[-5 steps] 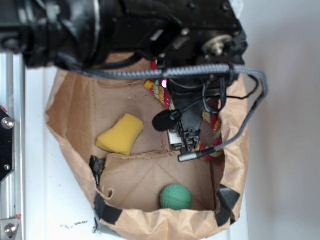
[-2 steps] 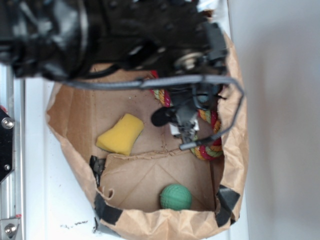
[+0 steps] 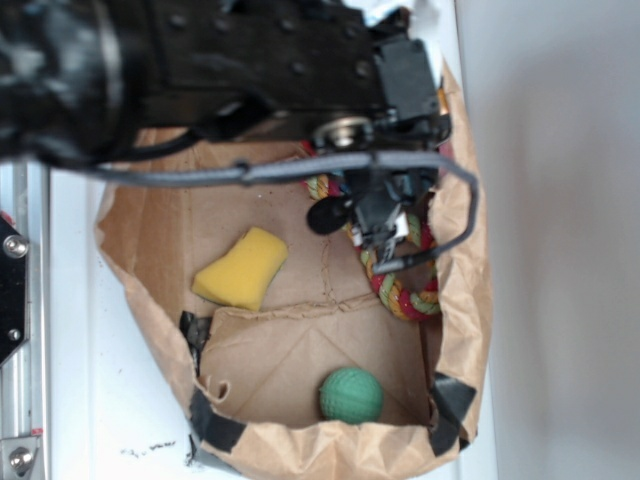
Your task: Grab the blue cloth.
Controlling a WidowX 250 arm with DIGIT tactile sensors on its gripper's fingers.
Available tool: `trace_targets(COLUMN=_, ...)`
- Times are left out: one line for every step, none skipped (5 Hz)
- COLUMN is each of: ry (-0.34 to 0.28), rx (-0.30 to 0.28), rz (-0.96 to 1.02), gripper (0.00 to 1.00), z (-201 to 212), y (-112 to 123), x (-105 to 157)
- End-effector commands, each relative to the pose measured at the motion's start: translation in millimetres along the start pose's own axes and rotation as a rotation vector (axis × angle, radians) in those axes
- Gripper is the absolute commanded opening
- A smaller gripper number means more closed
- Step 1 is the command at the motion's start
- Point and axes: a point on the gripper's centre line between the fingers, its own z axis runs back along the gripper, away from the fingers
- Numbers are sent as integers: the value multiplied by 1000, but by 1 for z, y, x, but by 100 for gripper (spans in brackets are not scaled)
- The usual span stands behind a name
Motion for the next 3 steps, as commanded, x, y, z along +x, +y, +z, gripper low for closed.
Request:
trace_targets(ry=-34, rx=47, rz=48, gripper=100, z=2, y=8, x=25)
trace_targets(ry=-16, rx=51, rz=35, gripper=100, z=-10, y=-1, x=25)
trace_targets(ry=6, rx=56, rz=12, gripper=100, z=-21, y=-6, x=17)
